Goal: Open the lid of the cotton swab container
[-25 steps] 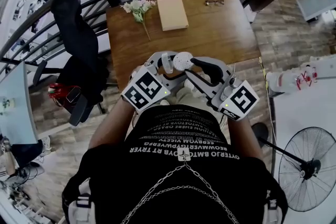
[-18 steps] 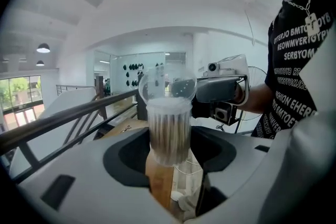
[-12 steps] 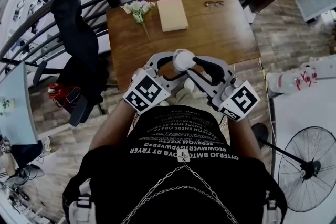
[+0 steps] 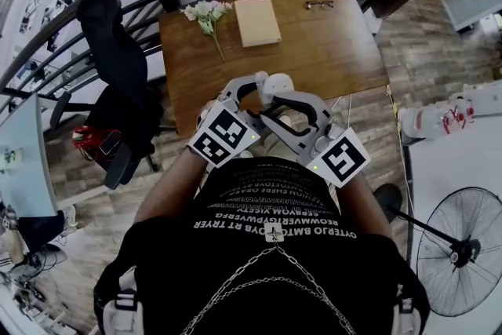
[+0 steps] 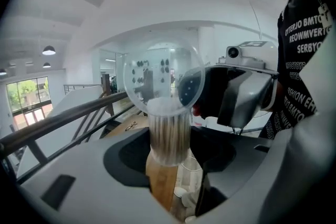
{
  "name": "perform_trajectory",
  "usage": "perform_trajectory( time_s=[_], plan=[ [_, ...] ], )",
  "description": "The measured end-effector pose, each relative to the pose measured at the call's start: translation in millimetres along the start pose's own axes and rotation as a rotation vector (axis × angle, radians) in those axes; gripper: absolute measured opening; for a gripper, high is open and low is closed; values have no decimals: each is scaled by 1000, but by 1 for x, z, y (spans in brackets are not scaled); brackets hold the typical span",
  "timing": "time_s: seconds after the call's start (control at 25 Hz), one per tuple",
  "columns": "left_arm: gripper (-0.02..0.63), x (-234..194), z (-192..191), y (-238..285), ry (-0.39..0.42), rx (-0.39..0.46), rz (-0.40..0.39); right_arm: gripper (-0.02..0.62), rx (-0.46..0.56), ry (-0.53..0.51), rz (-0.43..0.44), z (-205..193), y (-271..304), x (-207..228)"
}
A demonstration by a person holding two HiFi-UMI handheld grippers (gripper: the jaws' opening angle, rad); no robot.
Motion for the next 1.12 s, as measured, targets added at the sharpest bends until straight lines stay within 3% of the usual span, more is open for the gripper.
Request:
perform_trajectory(
  time_s=[0.24,0.36,0.52,0.76,0.96,1.12],
  plan=[
    [255,-9,0,-4,-33,39,26,121,57,64,-4,6,-12,4],
    [255,-20,1,-14,-57,80,56,120,107,126,-46,8,-29,19],
    [256,-36,4,-31,-41,104,102,54,93,126,-240,-4,-53,61],
    [256,-56,7,-61,-47,128,219,15,92,205,-523,-20,-98,116],
    [256,-61,7,-81,-51,117,267,15,67,169,-625,-23,-117,129],
    [256,-66,9,-86,-64,127,277,15,48,136,-642,-20,-115,128]
  ],
)
Point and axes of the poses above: the fingertips, and each gripper's own axes: y forward along the fingers, x to its right, z out of its top, the point moved 3 cm from there along -y, backward along the fingers, and after that the axes turned 6 degrees about y, right-handed, at the moved point
